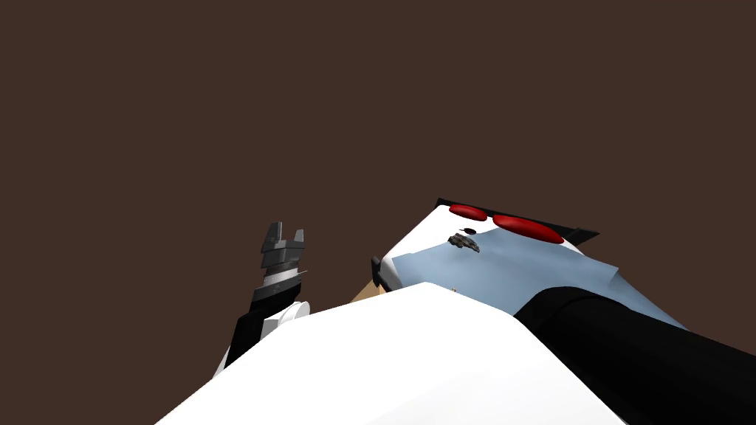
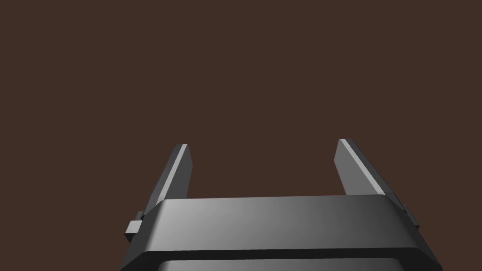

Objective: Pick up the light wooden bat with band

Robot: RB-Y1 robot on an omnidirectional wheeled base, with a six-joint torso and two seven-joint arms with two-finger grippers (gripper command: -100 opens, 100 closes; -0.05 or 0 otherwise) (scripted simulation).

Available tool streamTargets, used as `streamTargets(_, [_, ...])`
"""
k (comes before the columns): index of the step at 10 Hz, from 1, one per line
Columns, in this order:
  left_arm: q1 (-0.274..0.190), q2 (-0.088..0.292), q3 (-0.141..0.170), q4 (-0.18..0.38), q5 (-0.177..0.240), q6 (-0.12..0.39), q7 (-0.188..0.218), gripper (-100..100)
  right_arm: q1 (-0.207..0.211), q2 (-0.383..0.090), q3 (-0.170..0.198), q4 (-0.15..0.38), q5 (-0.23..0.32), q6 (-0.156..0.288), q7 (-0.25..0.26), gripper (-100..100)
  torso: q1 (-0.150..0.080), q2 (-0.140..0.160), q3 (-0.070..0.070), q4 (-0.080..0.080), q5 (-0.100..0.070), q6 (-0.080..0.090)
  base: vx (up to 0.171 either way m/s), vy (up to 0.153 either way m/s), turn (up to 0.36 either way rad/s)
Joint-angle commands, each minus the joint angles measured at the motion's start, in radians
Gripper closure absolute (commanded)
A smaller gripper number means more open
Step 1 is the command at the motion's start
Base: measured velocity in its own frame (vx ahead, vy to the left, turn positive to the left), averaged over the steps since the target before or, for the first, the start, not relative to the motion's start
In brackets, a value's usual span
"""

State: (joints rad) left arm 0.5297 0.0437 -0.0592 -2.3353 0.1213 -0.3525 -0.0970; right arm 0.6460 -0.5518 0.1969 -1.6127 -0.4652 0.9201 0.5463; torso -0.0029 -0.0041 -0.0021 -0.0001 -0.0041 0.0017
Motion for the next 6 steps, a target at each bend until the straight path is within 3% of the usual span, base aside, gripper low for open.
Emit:
streamTargets(1, [0.0, 0.0, 0.0, 0.0, 0.0, 0.0, 0.0, 0, 0.0, 0.0, 0.0, 0.0, 0.0, 0.0, 0.0, 0, 0.0, 0.0, 0.0, 0.0, 0.0, 0.0, 0.0, 0.0, 0.0])
streamTargets(2, [0.0, 0.0, 0.0, 0.0, 0.0, 0.0, 0.0, 0, 0.011, -0.017, -0.011, -0.031, -0.012, 0.019, 0.003, 100, 0.0, 0.0, 0.0, 0.0, 0.0, 0.0, 0.014, 0.016, -0.055])
streamTargets(4, [0.0, 0.0, 0.0, 0.0, 0.0, 0.0, 0.0, 0, 0.03, -0.038, -0.023, -0.077, -0.026, 0.046, 0.005, 100, 0.002, -0.001, -0.001, 0.0, 0.001, 0.0, 0.028, 0.029, -0.073])
streamTargets(5, [0.0, 0.0, 0.0, 0.0, 0.0, 0.0, 0.0, 0, 0.022, -0.031, -0.019, -0.063, -0.02, 0.039, 0.002, 100, 0.002, -0.002, -0.001, 0.0, 0.001, 0.0, 0.012, 0.017, -0.009])
streamTargets(6, [0.0, 0.0, 0.0, 0.0, 0.0, 0.0, 0.0, 0, 0.023, -0.031, -0.02, -0.064, -0.021, 0.041, 0.003, 0, 0.001, -0.001, -0.001, 0.0, 0.0, -0.001, 0.0, 0.0, 0.0])
